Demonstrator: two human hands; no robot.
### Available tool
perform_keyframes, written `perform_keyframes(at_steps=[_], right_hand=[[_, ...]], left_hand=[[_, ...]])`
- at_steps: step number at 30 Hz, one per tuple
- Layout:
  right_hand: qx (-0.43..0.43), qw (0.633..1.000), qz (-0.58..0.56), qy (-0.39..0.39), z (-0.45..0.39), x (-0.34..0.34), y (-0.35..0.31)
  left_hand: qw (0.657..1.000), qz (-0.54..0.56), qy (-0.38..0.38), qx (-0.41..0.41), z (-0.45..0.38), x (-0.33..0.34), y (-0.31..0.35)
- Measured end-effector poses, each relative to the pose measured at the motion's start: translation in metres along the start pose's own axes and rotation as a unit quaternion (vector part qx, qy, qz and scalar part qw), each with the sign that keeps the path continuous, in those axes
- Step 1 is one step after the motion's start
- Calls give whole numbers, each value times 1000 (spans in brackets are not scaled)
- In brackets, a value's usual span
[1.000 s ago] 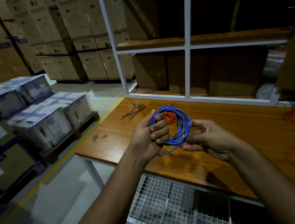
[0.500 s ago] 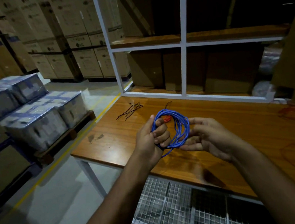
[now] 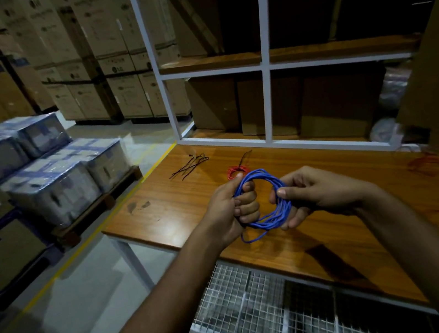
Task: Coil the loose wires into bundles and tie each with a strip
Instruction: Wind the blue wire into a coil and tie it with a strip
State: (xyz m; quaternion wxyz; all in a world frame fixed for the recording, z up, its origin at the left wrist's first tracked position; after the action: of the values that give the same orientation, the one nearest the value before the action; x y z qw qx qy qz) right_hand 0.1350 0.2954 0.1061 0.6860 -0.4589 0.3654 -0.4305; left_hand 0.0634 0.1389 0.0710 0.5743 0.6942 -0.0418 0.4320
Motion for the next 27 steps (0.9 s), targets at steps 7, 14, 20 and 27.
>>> perform_keyframes(at_steps=[7,14,20,27], right_hand=[[-76,984,-99,126,2,4,19],[-147,947,-191,210,7,5,33],[-140,936,-226,230,6,15,57],[-113,942,-250,190,7,20,76]], left_hand=[[910,-336,221,100,2,-8,28],[959,-136,248,-12,9,-10,-9],[943,-209,231,117,6,4,-15],[965,-128,177,146,2,14,-40]])
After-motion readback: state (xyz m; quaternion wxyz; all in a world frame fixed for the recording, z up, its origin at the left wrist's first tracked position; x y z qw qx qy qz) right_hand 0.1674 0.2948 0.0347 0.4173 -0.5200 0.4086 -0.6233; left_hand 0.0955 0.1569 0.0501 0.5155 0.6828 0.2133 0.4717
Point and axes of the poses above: each hand's wrist, its own z-axis away from the middle knuckle, its own x-axis out of the palm, y = z × x, the point moved 3 cm from there along -z, towards the middle knuckle, and after that the axes turned 6 degrees about -y, right-handed, at the moved point
